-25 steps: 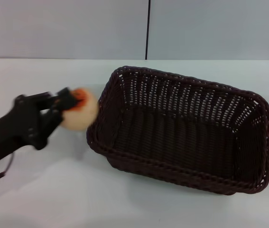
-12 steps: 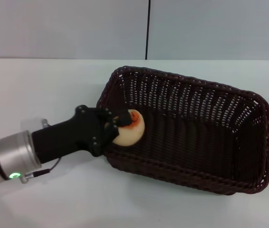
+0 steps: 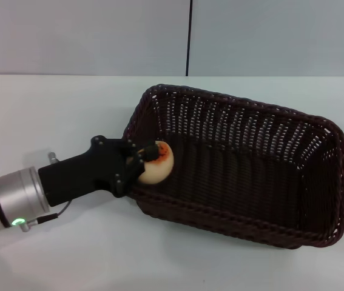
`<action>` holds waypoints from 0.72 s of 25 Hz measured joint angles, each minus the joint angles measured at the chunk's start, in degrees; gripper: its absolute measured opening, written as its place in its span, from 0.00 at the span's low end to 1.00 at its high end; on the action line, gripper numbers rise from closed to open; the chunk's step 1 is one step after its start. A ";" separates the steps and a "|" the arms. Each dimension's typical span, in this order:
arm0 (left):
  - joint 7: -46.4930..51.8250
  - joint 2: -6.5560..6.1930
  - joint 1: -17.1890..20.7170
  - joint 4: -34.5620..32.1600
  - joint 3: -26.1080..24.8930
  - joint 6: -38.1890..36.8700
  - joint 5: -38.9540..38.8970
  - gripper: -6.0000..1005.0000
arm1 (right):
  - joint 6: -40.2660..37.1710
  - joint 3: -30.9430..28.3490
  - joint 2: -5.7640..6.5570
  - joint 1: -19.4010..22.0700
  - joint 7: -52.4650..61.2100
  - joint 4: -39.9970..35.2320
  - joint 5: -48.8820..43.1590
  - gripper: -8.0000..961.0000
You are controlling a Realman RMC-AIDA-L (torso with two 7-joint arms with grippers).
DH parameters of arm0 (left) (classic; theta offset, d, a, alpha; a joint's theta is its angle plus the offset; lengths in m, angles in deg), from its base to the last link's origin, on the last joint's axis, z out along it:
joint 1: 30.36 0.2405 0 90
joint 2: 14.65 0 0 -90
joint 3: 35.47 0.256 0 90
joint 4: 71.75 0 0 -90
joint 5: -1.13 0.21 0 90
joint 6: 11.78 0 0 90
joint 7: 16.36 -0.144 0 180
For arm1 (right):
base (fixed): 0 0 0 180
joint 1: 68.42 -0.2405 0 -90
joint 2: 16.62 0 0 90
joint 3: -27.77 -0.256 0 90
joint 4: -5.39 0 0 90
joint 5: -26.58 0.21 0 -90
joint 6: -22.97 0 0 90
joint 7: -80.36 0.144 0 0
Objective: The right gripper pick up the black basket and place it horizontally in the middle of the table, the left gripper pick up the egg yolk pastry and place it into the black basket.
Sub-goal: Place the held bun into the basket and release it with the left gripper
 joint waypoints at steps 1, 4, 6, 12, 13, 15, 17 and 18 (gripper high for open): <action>0.00 -0.08 0.67 -1.24 -0.07 -0.18 -0.07 0.05 | -0.01 -0.01 0.03 -0.09 0.00 0.01 -0.07 0.42; 0.00 -0.13 1.37 -2.37 -0.11 -0.60 -0.11 0.05 | -0.01 -0.02 0.04 -0.19 -0.01 0.01 -0.09 0.42; 0.03 -0.17 1.95 -3.29 -0.15 -1.08 -0.15 0.05 | -0.02 -0.02 0.06 -0.32 -0.02 0.05 -0.10 0.42; 0.06 -0.18 2.90 -5.47 -0.20 -2.75 -0.22 0.08 | 0.18 -0.03 0.16 -1.07 -0.04 0.19 -0.15 0.42; 0.07 -0.18 3.08 -5.83 -0.20 -2.98 -0.23 0.08 | 0.23 -0.03 0.18 -1.17 -0.04 0.20 -0.15 0.42; 0.07 -0.18 3.43 -6.45 -0.21 -3.19 -0.30 0.09 | 0.34 -0.03 0.21 -1.36 -0.05 0.25 -0.15 0.42; 0.32 -0.19 3.90 -7.06 -0.32 -3.30 -0.72 0.11 | 0.43 -0.03 0.23 -1.46 -0.05 0.30 -0.15 0.42; 0.57 -0.23 4.32 -7.34 -0.54 -3.33 -1.29 0.11 | 0.43 -0.03 0.23 -1.49 -0.05 0.29 -0.15 0.42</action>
